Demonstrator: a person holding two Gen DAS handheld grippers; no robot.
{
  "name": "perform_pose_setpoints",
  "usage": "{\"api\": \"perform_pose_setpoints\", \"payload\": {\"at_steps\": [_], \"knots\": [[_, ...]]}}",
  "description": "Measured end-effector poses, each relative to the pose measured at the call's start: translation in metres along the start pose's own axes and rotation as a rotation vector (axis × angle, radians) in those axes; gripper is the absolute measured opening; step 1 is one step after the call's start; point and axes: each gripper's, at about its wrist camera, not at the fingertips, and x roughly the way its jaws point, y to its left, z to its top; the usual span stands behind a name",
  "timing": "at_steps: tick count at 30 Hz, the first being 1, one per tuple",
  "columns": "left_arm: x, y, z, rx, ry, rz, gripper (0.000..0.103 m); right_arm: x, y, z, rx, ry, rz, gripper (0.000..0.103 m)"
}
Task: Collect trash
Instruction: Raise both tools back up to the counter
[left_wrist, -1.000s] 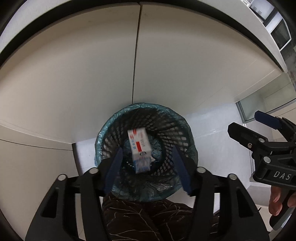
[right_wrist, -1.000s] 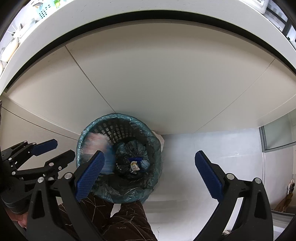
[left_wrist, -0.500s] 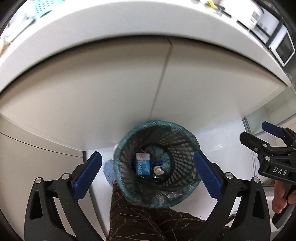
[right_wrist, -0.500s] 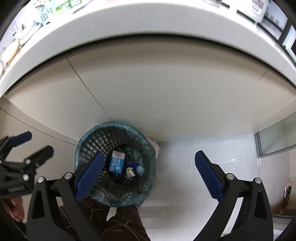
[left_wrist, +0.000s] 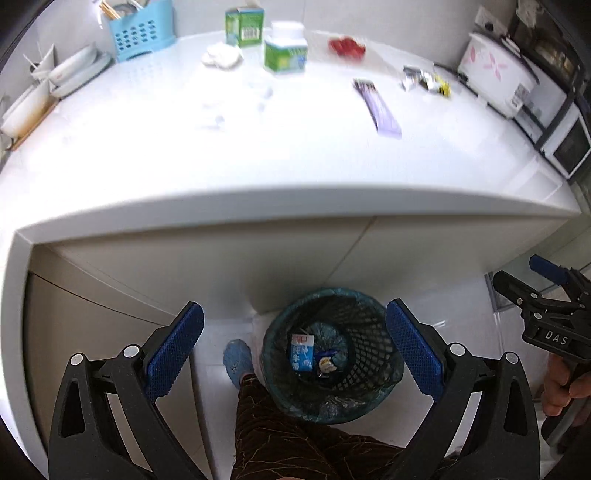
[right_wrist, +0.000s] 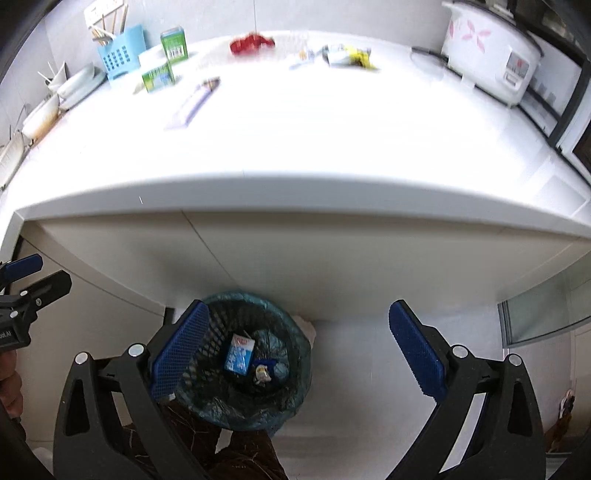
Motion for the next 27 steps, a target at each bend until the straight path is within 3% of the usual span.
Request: {"api": "perform_pose_setpoints", "payload": {"at_steps": [14,27], "knots": [[-0.046,0.015,0.062,-0.003,-0.087,0.027,0.097,-0.041,0.016,0.065,-0.006,-0.107,0.010,0.094],[-0.051,0.040,0.136,-0.008,-0.135,0.036,0.096,-0.044,0.056,0.129,-0.032,-0.145,0.030,0.094]]}}
